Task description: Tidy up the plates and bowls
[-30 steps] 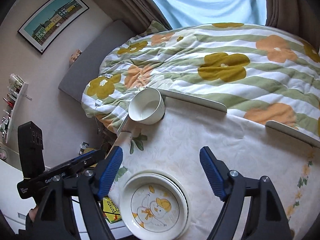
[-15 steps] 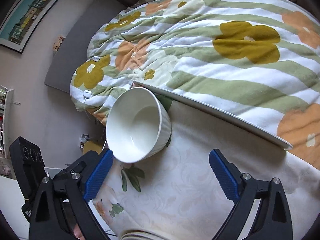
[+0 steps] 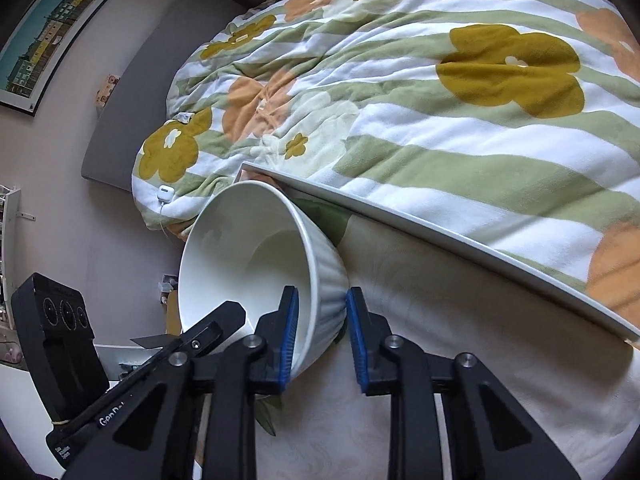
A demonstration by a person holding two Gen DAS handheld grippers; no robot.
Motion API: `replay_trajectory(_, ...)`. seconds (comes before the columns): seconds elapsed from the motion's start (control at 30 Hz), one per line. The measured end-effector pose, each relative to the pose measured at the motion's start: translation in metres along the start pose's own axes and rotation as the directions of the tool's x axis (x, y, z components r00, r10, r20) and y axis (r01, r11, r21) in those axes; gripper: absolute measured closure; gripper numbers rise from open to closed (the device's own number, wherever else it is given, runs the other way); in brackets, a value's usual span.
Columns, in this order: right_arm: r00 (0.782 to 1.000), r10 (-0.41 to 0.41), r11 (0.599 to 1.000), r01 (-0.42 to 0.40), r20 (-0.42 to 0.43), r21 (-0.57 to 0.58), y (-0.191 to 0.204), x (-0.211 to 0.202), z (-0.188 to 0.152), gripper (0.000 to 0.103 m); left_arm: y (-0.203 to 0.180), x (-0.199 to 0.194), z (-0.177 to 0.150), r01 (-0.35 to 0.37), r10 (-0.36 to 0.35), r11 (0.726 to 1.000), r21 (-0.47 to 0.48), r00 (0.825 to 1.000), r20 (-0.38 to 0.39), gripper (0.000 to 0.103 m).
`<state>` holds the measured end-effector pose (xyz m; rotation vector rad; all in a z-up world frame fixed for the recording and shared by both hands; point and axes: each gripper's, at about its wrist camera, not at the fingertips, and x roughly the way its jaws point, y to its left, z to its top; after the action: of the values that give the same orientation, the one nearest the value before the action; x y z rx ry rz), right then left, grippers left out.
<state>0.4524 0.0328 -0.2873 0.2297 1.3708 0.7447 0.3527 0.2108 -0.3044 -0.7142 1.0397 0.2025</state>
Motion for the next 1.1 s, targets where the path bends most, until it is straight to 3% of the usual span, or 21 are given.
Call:
replay_trajectory(0.3,0.999,-0.015,1.0,0.015,0.053,-0.01,0.005,-0.017,-0.01,0.081,-0.019,-0.015,-0.004,-0.028,0.024,0.994,0.103,0.999,0.038,0.08)
replay_trajectory(0.57,0.987,-0.012,1.0,0.014,0.161,-0.014,0.016,-0.09,-0.047,0.081,-0.066,-0.076,-0.037,-0.01,-0.008,0.978,0.208,0.996,0.087,0.08)
replay_trajectory(0.77,0.971,-0.025,1.0,0.025,0.237,0.003,0.011,-0.167,-0.104,0.081,-0.113,-0.13,-0.095,0.025,-0.055,0.96,0.279,0.993,0.1,0.08)
replay_trajectory(1.1,0.939,-0.109,0.993,0.085,0.325,0.088,-0.031,-0.28,-0.226,0.081,-0.195,-0.182,-0.231,0.104,-0.131,0.918,0.384,0.99,0.047,0.08)
